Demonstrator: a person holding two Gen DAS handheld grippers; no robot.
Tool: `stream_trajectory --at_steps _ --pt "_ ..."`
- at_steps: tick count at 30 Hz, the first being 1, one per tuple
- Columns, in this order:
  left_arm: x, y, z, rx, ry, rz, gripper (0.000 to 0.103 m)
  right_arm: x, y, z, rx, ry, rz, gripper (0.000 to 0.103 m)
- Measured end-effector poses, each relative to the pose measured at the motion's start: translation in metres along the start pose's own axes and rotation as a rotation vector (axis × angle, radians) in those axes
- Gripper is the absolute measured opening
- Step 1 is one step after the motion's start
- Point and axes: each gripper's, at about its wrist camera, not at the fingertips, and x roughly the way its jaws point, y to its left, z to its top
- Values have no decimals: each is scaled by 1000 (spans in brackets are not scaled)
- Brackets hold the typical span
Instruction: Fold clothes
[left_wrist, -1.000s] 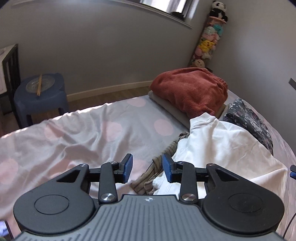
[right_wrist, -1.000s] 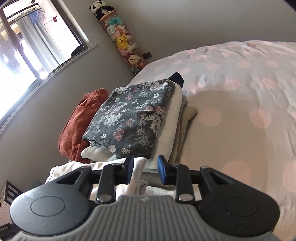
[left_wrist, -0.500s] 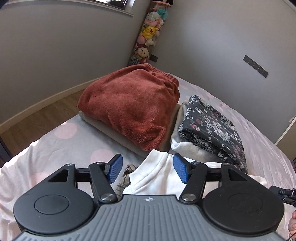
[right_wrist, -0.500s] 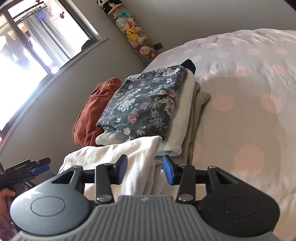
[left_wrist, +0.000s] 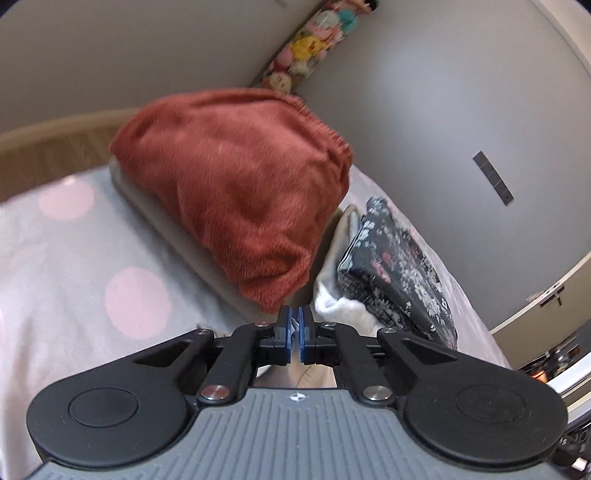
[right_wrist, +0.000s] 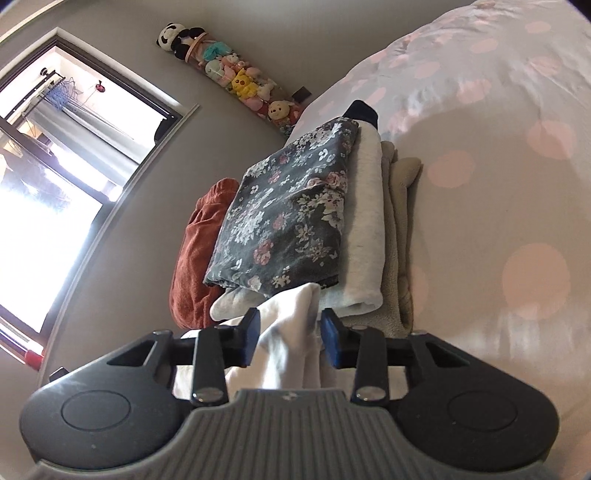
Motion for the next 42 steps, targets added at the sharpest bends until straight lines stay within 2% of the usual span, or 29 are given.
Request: stream_trajectory --at_steps 1,2,4,8,10,11,13,15,17,21,27,28,29,30,33,37,39,42 --pt "-5 -1 3 9 -30 21 1 -1 2 -1 -17 -7 4 10" --pt "-9 -3 5 17 -60 43 1 -3 4 -1 -34 -15 7 6" --pt "-17 -5 11 36 -106 86 1 -3 11 -2 -84 -41 -22 6" --pt "3 -11 10 115 -50 217 0 10 14 -5 -98 -33 -80 6" --pt "14 -7 7 120 1 285 0 15 15 -6 -121 -17 -131 6" --pt "16 -3 5 110 22 293 0 15 16 -7 -135 -10 -151 10" --pt "9 2 3 91 22 286 0 4 17 -8 -165 -19 -144 20" --pt "-6 0 2 111 2 282 6 -10 21 -10 -208 -36 -141 21" --pt "-25 -10 -2 160 -25 276 6 -25 29 -13 -270 -58 -149 21" --pt "-64 -42 -17 262 -51 215 6 -48 52 -35 -375 -54 -144 21" --pt "-115 -86 -72 475 -24 181 6 -68 99 -97 -534 0 -110 21" --pt "-121 -90 -85 496 -12 177 7 -68 106 -108 -563 7 -110 24" --pt "-125 -92 -97 513 3 171 7 -68 112 -120 -591 18 -107 34" --pt "-128 -92 -109 529 19 171 7 -67 115 -130 -610 32 -103 37" --pt "-126 -91 -142 574 66 188 7 -58 117 -154 -661 86 -128 37" --pt "-113 -73 -158 549 93 219 7 -38 101 -170 -691 167 -204 38" --pt "-106 -65 -158 503 102 229 9 -29 90 -171 -668 197 -232 40" --pt "-101 -60 -154 470 101 249 9 -25 82 -170 -635 200 -249 45"
